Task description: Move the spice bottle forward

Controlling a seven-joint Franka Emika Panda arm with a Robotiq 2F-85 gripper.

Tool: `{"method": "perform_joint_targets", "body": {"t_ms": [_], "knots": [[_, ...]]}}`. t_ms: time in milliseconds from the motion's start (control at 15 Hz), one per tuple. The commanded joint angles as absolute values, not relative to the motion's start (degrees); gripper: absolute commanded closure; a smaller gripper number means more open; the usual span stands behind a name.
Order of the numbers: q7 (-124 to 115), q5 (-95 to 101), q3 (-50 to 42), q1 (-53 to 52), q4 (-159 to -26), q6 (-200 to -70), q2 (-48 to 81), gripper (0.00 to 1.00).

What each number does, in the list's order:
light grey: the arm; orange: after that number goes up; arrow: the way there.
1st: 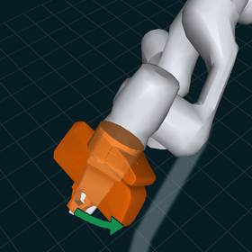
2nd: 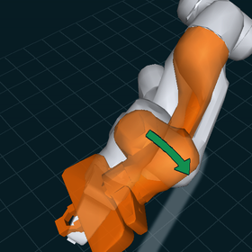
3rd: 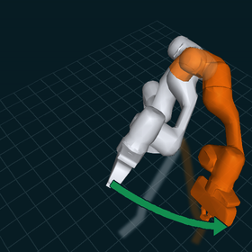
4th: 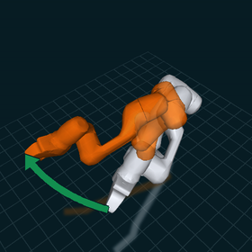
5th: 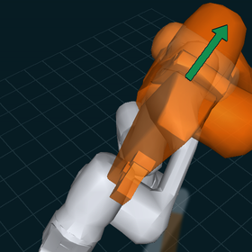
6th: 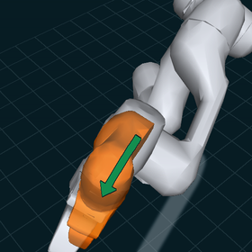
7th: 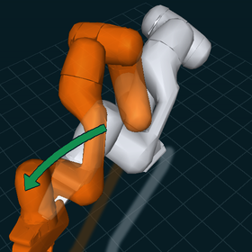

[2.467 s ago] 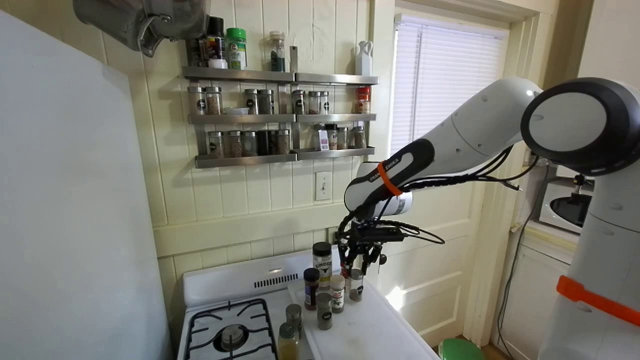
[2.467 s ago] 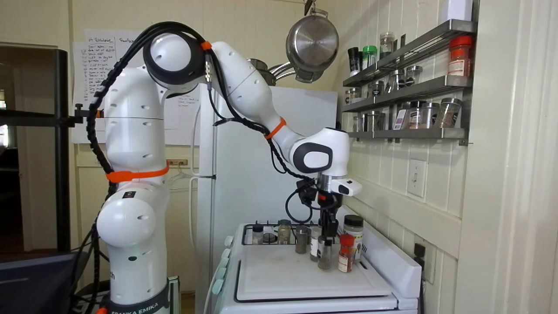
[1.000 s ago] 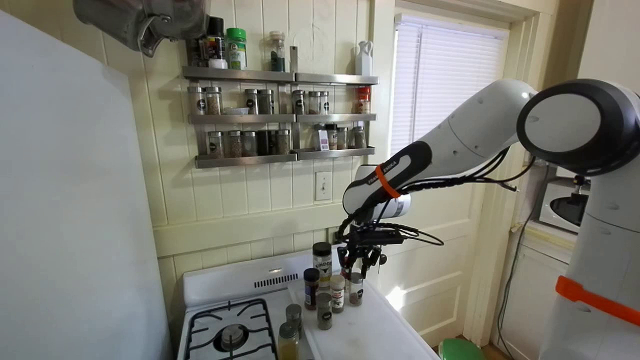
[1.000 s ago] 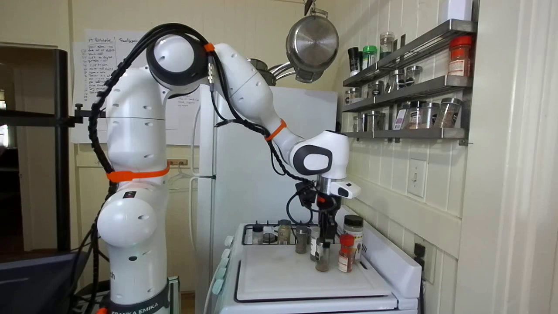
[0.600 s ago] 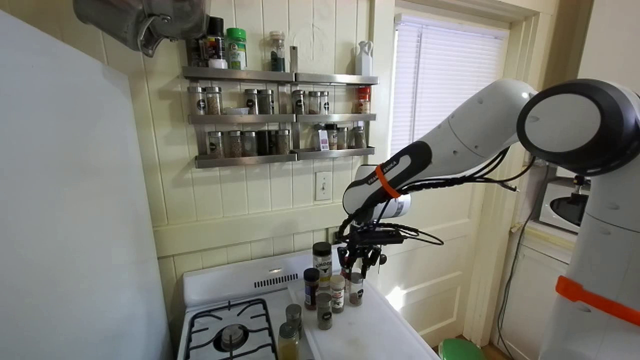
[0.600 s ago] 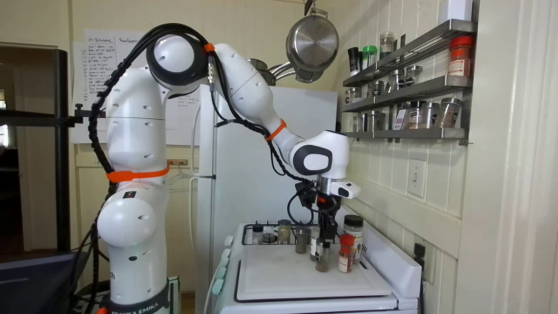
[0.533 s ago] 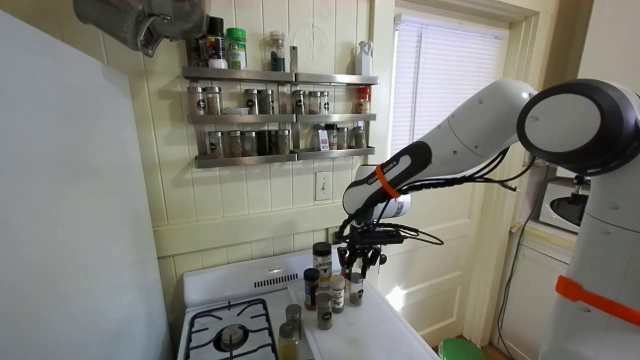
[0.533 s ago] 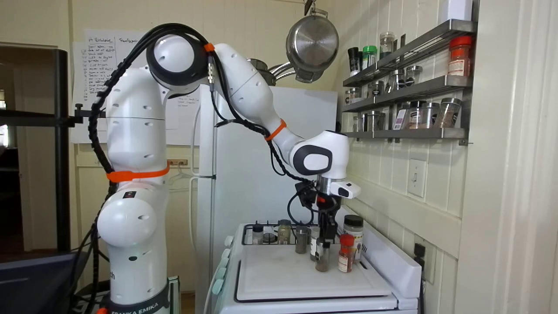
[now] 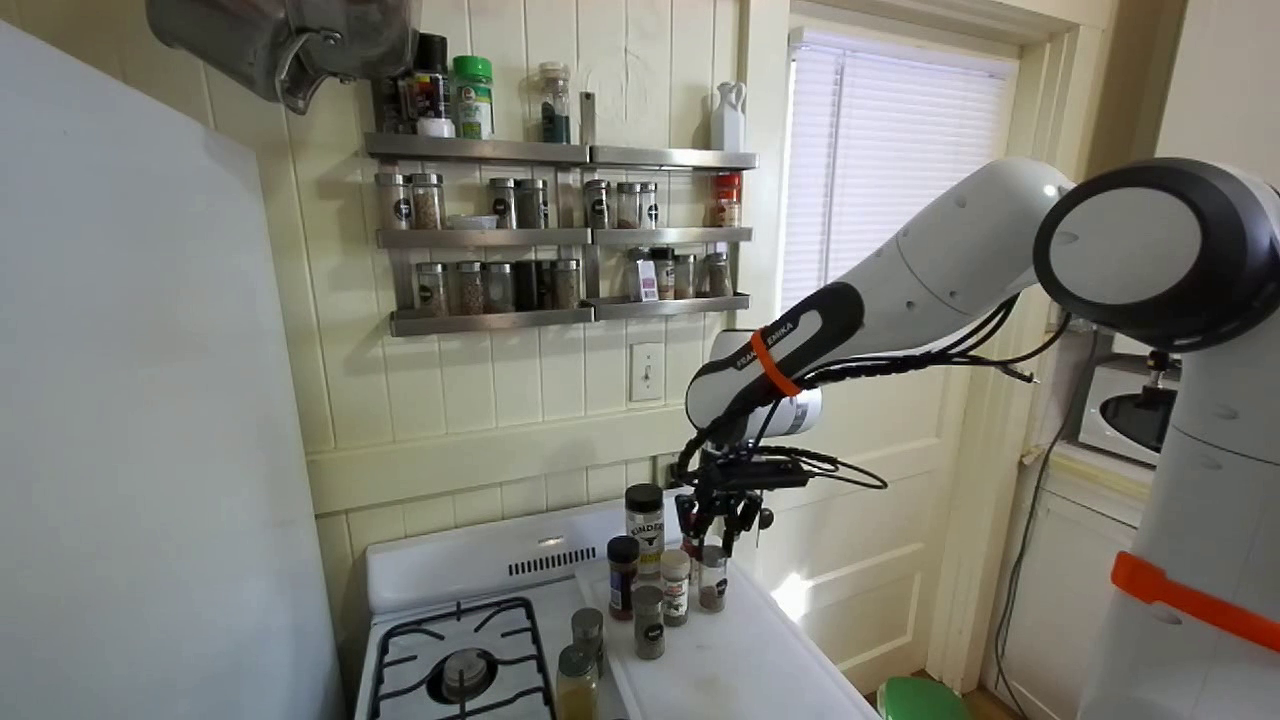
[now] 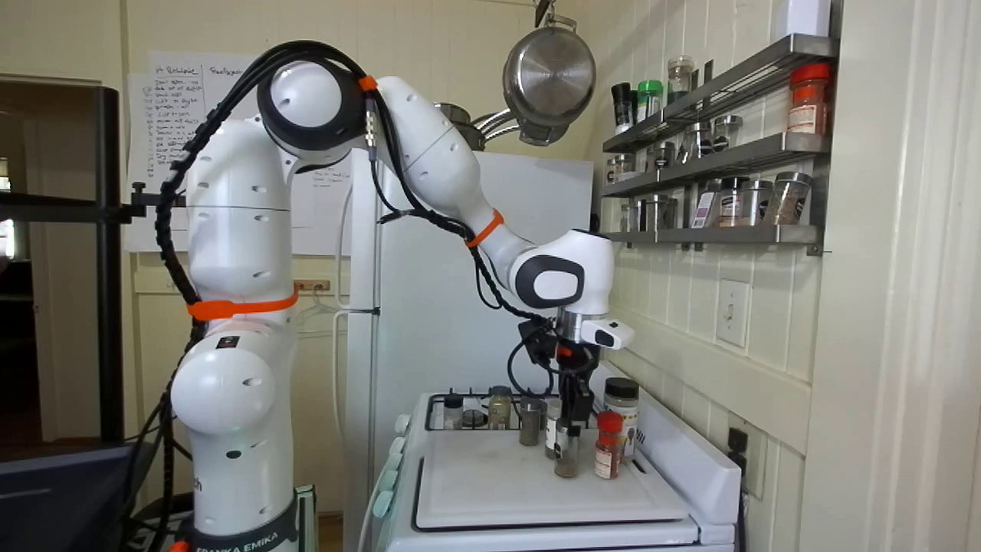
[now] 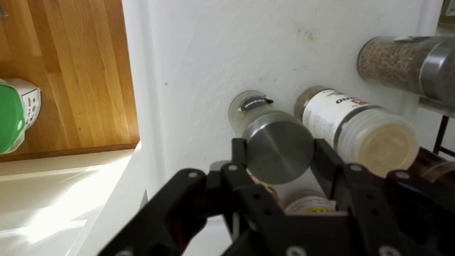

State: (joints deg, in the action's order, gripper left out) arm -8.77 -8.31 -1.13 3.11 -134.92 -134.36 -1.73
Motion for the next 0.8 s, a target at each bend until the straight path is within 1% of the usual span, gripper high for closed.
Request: {"method": "perform_joint_targets", "body": {"t_ms": [0, 267, 333, 733], "knots": [[-7.23, -8.95, -1.62, 2.81, -134.74, -132.21, -2.18, 0.71], [-6.57, -8.57, -1.57, 2.76, -134.83, -131.85, -2.30, 0.68], [-6.41, -8.41, -1.55, 2.75, -134.83, -131.65, -2.34, 0.65], [-5.29, -7.23, -1.41, 2.65, -134.97, -130.66, -2.62, 0.65]]}}
